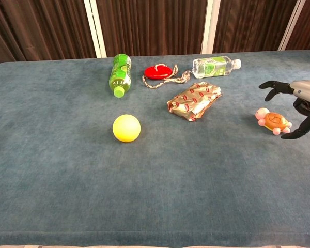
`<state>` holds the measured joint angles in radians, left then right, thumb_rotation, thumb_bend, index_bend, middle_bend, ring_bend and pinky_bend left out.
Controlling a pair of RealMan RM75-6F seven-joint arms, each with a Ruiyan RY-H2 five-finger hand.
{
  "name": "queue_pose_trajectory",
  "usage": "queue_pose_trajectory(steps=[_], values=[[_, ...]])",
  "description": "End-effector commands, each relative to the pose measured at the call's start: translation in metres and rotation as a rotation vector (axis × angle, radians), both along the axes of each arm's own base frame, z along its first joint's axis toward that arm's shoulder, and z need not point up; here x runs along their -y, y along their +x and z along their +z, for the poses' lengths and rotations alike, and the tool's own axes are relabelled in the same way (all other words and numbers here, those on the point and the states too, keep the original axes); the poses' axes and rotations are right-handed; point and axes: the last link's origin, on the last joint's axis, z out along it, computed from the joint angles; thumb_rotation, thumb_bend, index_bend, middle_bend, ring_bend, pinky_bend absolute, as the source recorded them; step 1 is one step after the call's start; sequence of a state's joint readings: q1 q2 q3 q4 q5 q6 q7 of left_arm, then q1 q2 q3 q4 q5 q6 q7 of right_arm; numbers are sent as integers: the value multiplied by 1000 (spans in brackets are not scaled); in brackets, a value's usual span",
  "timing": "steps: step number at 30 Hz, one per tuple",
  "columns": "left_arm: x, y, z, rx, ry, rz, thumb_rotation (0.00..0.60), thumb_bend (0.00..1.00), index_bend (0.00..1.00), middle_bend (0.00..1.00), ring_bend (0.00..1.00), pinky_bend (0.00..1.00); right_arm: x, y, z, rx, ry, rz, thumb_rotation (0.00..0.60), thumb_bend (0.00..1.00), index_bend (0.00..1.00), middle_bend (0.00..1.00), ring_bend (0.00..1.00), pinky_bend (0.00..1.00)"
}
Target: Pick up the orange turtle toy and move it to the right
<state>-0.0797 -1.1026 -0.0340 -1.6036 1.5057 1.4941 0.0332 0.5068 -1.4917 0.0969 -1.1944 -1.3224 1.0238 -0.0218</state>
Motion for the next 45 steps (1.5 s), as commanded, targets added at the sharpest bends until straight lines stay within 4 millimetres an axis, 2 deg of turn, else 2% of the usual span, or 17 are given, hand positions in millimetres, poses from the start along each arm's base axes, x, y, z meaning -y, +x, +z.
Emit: queue_pose_trajectory(steps=[1, 6, 11, 18, 20, 25, 27, 32, 35, 41, 42, 43, 45], values=[[-1, 0, -1, -6, -5, 1, 600, 433, 131, 1, 0, 186, 4, 0, 5, -31, -59, -32, 600, 126, 126, 298, 898, 1000], [-1, 0, -2, -7, -10, 6, 600, 432, 131, 2, 0, 186, 10, -1, -1, -91, -59, -95, 600, 126, 262, 298, 899, 1000], [-1, 0, -2, -4, -8, 8, 600, 433, 131, 1, 0, 187, 18, 2, -16, -84, -37, -111, 600, 125, 378, 302, 905, 1000], [-1, -1, -2, -5, -15, 14, 600, 433, 131, 2, 0, 188, 26, 9, -33, -26, -47, -61, 600, 126, 522, 395, 926, 1000], [0, -1, -1, -1, -11, 14, 600, 434, 131, 2, 0, 188, 26, 8, -34, -19, -56, -46, 600, 136, 605, 463, 940, 1000], [-1, -1, 0, 2, -7, 17, 600, 433, 131, 2, 0, 188, 26, 3, -35, -40, -73, -24, 600, 161, 927, 736, 981, 1000], [-1, -1, 0, 1, -8, 19, 600, 432, 131, 2, 0, 188, 25, -1, -34, -60, -75, -22, 600, 204, 990, 801, 993, 1000], [-1, -1, -1, -3, -9, 20, 600, 433, 131, 2, 0, 187, 25, -3, -29, -98, -106, -5, 600, 421, 1000, 859, 1000, 1000], [-1, -1, -2, -4, -11, 22, 600, 433, 131, 2, 0, 188, 25, -4, -27, -100, -124, 2, 600, 459, 1000, 864, 1000, 1000], [-2, -1, -2, -7, -12, 23, 600, 432, 131, 2, 0, 188, 22, -6, -22, -64, -111, -14, 600, 462, 989, 861, 993, 1000], [-2, -1, -2, -6, -12, 23, 600, 432, 131, 2, 0, 188, 21, -7, -20, -64, -103, -16, 600, 453, 962, 849, 988, 1000], [-1, -1, -2, -6, -13, 24, 600, 433, 131, 2, 0, 188, 20, -8, -19, -62, -92, -21, 600, 425, 892, 813, 979, 1000], [-1, -1, -2, -6, -12, 23, 600, 434, 131, 2, 0, 188, 17, -9, -15, -49, -67, -33, 600, 351, 704, 698, 969, 1000]])
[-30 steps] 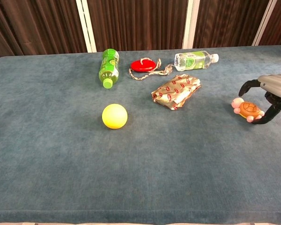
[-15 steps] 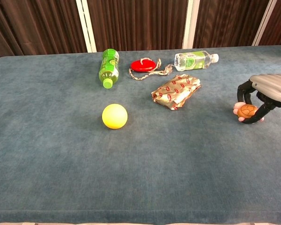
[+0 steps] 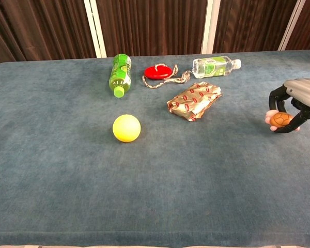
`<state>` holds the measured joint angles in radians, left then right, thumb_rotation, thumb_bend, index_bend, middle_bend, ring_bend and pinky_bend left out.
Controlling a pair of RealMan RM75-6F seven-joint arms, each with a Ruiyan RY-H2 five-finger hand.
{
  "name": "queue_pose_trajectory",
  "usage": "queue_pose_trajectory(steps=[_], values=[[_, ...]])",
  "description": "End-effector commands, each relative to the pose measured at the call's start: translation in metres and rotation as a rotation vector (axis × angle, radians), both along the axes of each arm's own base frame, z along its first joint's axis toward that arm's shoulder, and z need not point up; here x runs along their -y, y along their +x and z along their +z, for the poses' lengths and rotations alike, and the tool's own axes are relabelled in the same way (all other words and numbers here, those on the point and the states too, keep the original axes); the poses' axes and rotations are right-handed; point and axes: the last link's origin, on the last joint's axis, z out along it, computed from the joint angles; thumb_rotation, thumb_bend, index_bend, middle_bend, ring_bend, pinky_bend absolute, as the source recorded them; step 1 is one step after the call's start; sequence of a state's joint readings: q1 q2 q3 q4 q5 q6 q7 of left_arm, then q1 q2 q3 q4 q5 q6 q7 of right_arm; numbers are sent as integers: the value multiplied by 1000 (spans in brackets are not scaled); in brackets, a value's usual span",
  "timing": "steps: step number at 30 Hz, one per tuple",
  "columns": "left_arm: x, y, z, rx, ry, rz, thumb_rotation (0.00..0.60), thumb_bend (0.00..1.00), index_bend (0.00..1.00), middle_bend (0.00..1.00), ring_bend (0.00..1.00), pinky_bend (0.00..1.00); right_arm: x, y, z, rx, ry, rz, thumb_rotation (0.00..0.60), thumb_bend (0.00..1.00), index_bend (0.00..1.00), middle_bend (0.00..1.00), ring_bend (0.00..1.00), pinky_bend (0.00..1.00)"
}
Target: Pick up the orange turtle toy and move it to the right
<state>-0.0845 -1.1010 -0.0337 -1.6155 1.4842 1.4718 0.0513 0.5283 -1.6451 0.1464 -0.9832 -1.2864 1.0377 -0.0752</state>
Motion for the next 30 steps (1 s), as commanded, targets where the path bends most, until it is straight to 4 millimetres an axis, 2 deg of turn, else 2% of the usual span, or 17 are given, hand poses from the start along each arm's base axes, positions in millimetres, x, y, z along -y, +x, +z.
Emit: queue_pose_trajectory(steps=[1, 2, 5, 14, 15, 17, 19, 21, 23, 27, 28, 30], values=[[0, 0, 0, 0, 0, 0, 600, 434, 131, 2, 0, 188, -6, -2, 6, 20, 40, -20, 600, 319, 615, 635, 966, 1000], [0, 0, 0, 0, -1, 1, 600, 434, 132, 2, 0, 188, -8, -1, 8, 25, 49, -19, 600, 289, 532, 575, 959, 1000], [0, 0, 0, -1, -1, 2, 600, 433, 132, 2, 0, 188, -14, 0, 15, 32, 76, -7, 600, 229, 389, 481, 937, 1000], [-1, 0, 0, -2, -2, 3, 600, 434, 135, 3, 0, 188, -36, -3, 39, 12, 137, 5, 600, 74, 14, 316, 879, 985], [0, 0, 0, -1, -3, 3, 600, 434, 135, 3, 0, 189, -40, -2, 43, 12, 131, 6, 600, 69, 2, 305, 860, 972], [0, 0, 1, 0, -1, 3, 600, 434, 136, 3, 0, 188, -49, 1, 57, 38, 104, 12, 600, 64, 0, 275, 736, 897], [1, 0, 1, 2, 0, 2, 600, 434, 136, 3, 0, 189, -56, 6, 73, 54, 70, 25, 600, 64, 32, 255, 515, 686], [1, 0, 2, 5, 4, 0, 600, 434, 136, 4, 0, 189, -66, 12, 92, 50, 21, 76, 600, 64, 211, 253, 304, 390], [2, 1, 2, 6, 4, -4, 600, 434, 136, 5, 0, 189, -80, 13, 113, 35, -58, 126, 600, 64, 319, 253, 190, 247], [2, 3, 2, 7, 7, -16, 600, 435, 136, 5, 0, 189, -120, 1, 142, -21, -207, 108, 600, 82, 330, 250, 119, 196], [2, 3, 2, 7, 8, -18, 600, 434, 136, 5, 0, 189, -128, -3, 145, -36, -226, 94, 600, 92, 313, 236, 106, 195], [3, 3, 2, 6, 6, -20, 600, 434, 136, 5, 0, 189, -144, -13, 150, -64, -248, 49, 600, 100, 212, 170, 75, 192]])
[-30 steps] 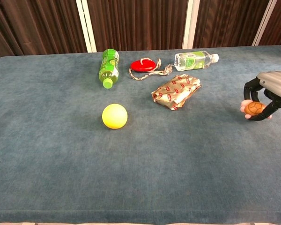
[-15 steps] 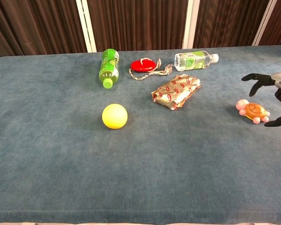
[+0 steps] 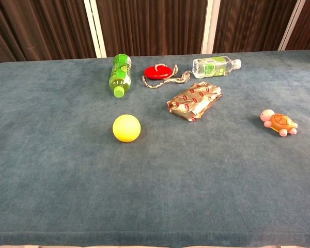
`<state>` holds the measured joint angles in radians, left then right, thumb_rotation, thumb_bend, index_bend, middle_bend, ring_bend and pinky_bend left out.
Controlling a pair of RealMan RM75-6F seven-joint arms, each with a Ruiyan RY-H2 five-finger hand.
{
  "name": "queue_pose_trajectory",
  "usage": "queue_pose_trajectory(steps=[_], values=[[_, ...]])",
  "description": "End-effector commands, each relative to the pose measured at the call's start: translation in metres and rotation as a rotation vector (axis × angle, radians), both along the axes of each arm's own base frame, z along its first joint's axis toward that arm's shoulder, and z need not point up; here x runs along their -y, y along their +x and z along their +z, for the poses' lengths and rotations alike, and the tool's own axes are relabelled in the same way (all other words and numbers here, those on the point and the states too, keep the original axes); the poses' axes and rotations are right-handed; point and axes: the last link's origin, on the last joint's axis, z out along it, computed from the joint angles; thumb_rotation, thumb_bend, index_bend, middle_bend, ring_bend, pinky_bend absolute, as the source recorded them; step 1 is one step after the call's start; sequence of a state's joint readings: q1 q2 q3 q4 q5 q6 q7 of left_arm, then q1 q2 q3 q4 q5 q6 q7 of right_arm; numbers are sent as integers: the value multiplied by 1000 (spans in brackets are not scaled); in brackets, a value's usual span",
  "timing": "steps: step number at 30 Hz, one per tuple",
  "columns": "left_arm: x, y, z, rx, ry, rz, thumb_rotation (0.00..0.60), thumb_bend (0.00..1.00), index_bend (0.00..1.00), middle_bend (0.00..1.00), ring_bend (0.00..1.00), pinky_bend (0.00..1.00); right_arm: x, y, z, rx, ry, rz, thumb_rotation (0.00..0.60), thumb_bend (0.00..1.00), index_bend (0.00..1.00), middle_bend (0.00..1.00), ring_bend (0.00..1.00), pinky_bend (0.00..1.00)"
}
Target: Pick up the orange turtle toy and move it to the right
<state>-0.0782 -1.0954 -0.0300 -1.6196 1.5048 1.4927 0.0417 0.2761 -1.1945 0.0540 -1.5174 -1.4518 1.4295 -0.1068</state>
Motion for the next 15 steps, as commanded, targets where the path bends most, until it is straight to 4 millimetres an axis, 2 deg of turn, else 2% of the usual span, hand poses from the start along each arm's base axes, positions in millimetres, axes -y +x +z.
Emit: queue_pose_trajectory(steps=[1, 3, 5, 15], values=[[1, 0, -1, -1, -2, -1, 600, 434, 136, 5, 0, 189, -49, -19, 23, -72, -78, -78, 600, 100, 165, 139, 63, 191], [1, 0, -1, -6, -5, 1, 600, 435, 136, 5, 0, 189, -58, -27, 26, -68, -78, -114, 600, 100, 48, 56, 23, 189], [1, 0, -2, -11, -7, 3, 600, 437, 136, 6, 0, 189, -61, -32, 29, -42, -90, -118, 600, 100, 0, 14, 0, 188], [1, 1, -4, -21, -6, 1, 600, 437, 136, 7, 0, 189, -59, -41, 25, 2, -63, -108, 600, 99, 0, 9, 0, 189]])
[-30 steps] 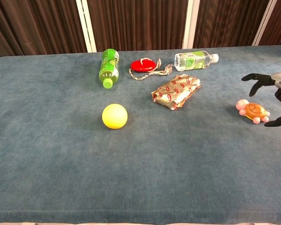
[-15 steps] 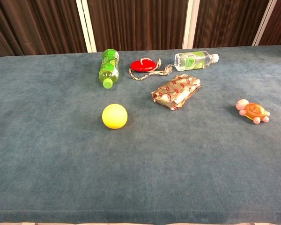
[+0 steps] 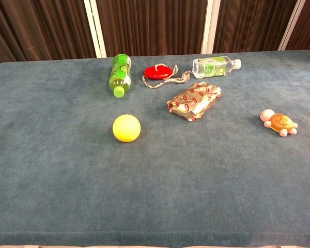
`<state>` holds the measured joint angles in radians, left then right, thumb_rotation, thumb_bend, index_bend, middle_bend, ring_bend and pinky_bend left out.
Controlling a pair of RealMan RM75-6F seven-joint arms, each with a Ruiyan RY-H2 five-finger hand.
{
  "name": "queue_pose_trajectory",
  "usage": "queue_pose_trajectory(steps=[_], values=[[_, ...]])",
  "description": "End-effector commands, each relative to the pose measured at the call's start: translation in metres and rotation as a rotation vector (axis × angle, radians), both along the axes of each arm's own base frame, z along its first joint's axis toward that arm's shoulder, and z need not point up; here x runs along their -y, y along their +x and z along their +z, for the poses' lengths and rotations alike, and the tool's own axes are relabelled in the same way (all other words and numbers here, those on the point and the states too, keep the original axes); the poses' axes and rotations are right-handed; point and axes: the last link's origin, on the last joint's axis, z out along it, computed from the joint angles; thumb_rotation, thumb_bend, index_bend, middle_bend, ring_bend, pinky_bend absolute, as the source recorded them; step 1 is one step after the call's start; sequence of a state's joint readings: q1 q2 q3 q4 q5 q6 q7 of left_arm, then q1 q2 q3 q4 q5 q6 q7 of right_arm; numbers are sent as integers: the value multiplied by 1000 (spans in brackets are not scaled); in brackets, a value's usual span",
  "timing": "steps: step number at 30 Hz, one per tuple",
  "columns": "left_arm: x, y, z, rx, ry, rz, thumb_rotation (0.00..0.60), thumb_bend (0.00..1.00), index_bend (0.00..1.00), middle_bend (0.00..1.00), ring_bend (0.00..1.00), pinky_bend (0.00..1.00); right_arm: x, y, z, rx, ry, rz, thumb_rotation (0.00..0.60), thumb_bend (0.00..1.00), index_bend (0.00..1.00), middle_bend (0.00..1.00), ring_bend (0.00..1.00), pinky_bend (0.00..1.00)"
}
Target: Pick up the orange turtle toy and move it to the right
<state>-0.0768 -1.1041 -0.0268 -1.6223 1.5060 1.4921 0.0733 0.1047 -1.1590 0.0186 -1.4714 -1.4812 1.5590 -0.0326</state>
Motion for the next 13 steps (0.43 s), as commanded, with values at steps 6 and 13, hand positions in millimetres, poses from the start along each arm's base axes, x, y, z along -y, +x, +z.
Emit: queue_pose_trajectory(steps=[6, 13], values=[[-1, 1, -1, 0, -6, -1, 600, 438, 137, 7, 0, 189, 0, -2, -4, 16, 29, -11, 600, 100, 0, 9, 0, 190], [0, 2, -1, 0, -4, -7, 600, 437, 136, 7, 0, 189, 0, -1, -4, 19, 28, -6, 600, 100, 0, 9, 0, 191]])
